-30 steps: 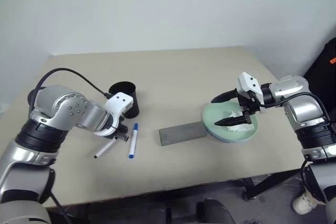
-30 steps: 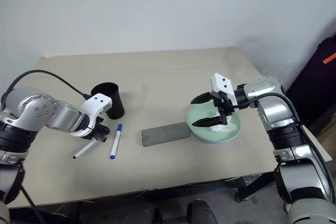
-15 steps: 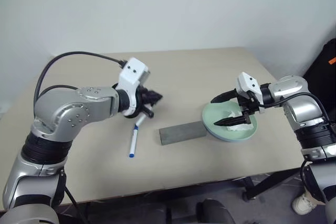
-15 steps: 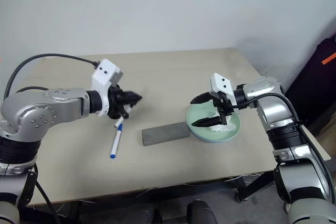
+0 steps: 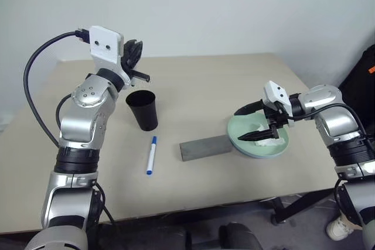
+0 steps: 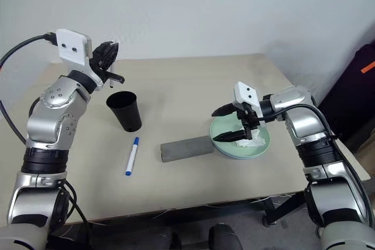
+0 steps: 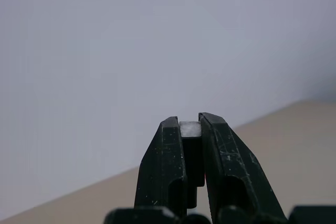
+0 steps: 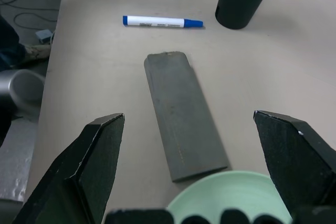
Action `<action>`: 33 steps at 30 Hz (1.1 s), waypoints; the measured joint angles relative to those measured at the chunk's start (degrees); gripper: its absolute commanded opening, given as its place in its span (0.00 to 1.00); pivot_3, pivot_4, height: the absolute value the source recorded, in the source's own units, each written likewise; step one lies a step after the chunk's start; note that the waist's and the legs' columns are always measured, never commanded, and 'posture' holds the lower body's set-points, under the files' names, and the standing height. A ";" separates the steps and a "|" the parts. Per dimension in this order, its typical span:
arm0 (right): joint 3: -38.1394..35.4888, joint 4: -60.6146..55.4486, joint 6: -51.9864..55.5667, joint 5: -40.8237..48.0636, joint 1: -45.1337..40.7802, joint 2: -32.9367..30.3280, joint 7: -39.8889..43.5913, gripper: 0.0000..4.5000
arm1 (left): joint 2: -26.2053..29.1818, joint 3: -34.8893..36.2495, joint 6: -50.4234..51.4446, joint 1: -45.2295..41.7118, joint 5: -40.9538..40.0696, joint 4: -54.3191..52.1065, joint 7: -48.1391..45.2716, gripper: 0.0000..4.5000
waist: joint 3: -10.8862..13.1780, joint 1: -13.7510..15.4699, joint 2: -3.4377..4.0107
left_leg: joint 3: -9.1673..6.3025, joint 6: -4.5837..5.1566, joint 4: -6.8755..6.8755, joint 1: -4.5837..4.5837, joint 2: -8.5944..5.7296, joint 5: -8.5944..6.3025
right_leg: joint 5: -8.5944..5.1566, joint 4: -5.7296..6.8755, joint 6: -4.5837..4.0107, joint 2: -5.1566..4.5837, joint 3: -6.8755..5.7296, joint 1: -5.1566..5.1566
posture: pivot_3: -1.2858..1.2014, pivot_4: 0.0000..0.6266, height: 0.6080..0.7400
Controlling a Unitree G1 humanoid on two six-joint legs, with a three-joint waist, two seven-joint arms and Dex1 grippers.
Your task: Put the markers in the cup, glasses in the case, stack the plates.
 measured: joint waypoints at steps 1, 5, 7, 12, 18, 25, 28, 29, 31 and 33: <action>0.00 -0.04 0.05 0.01 0.00 0.09 0.00 0.95 | -0.72 0.61 -1.25 0.00 0.25 1.01 -0.44 0.01 | 0.00 0.03 0.00 | 0.01 0.01 0.00 0.00 -0.01 0.00 | 0.01 -0.01 0.01 -0.02 0.00 0.00 | 0.52 0.00 0.99; 0.00 -0.17 0.27 0.03 0.00 0.16 0.00 0.95 | -3.50 2.15 -4.28 0.01 0.98 3.68 -1.81 0.01 | 0.00 0.05 0.00 | 0.02 0.01 0.01 0.00 0.00 0.00 | 0.05 0.00 0.00 -0.02 0.00 0.00 | 0.52 0.00 0.99; 0.00 -0.19 0.39 0.03 0.00 0.21 0.00 0.95 | -4.72 2.35 -5.74 0.02 1.76 5.22 -2.80 0.01 | 0.00 0.03 -0.01 | 0.02 0.01 0.02 0.01 0.00 0.00 | 0.08 0.00 -0.02 -0.01 -0.01 0.00 | 0.52 0.00 0.99; 0.00 -0.31 0.70 0.07 0.00 0.39 -0.07 0.95 | -7.31 2.40 -9.21 0.04 3.15 8.38 -4.13 0.01 | -0.01 0.01 0.00 | 0.04 0.01 0.02 0.01 0.01 0.00 | 0.14 0.01 -0.07 0.00 -0.02 0.00 | 0.52 0.00 0.99; -0.03 -1.30 1.24 0.12 0.00 0.39 -0.17 0.95 | -8.85 2.57 -12.13 0.65 4.52 12.41 -5.21 0.01 | -0.01 0.00 0.00 | 0.04 0.02 0.04 0.01 0.03 0.00 | 0.15 0.01 -0.05 0.00 -0.02 0.00 | 0.52 0.00 0.99; -0.06 -1.46 1.54 0.15 0.00 0.39 -0.23 0.95 | -9.22 3.85 -14.87 2.16 4.53 16.60 -7.18 0.22 | -0.01 -0.01 -0.01 | 0.04 0.02 0.04 0.01 0.05 0.00 | 0.16 0.01 -0.05 0.00 -0.02 0.00 | 0.52 0.00 0.99; -0.09 -1.46 1.54 0.14 0.00 0.38 -0.28 0.95 | -9.25 4.37 -15.46 3.53 4.49 16.62 -8.06 0.46 | -0.01 -0.01 0.00 | 0.04 0.02 0.04 0.01 0.06 0.00 | 0.19 0.01 -0.09 0.00 -0.02 0.00 | 0.52 0.00 0.99; -0.12 -1.46 1.54 0.14 0.00 0.37 -0.31 0.95 | -9.25 4.51 -15.46 3.97 4.50 16.62 -8.43 0.53 | -0.01 -0.01 0.00 | 0.04 0.02 0.04 0.01 0.06 0.00 | 0.19 0.01 -0.09 0.00 -0.02 -0.01 | 0.52 0.00 0.99; -0.15 -1.46 1.54 0.15 0.00 0.37 -0.45 0.95 | -9.19 4.63 -15.09 4.66 4.57 16.13 -8.53 0.70 | -0.01 0.02 -0.01 | 0.03 0.02 0.05 0.00 0.06 0.00 | 0.19 0.01 -0.10 0.00 -0.04 0.00 | 0.52 0.00 0.99; -0.21 -1.49 1.55 0.15 0.00 0.28 -0.65 0.95 | -8.51 4.54 -12.80 5.11 4.64 13.51 -8.58 0.84 | -0.01 0.02 -0.01 | 0.02 0.02 0.06 -0.04 0.07 -0.01 | 0.20 0.01 -0.10 0.00 -0.05 -0.02 | 0.52 0.00 0.99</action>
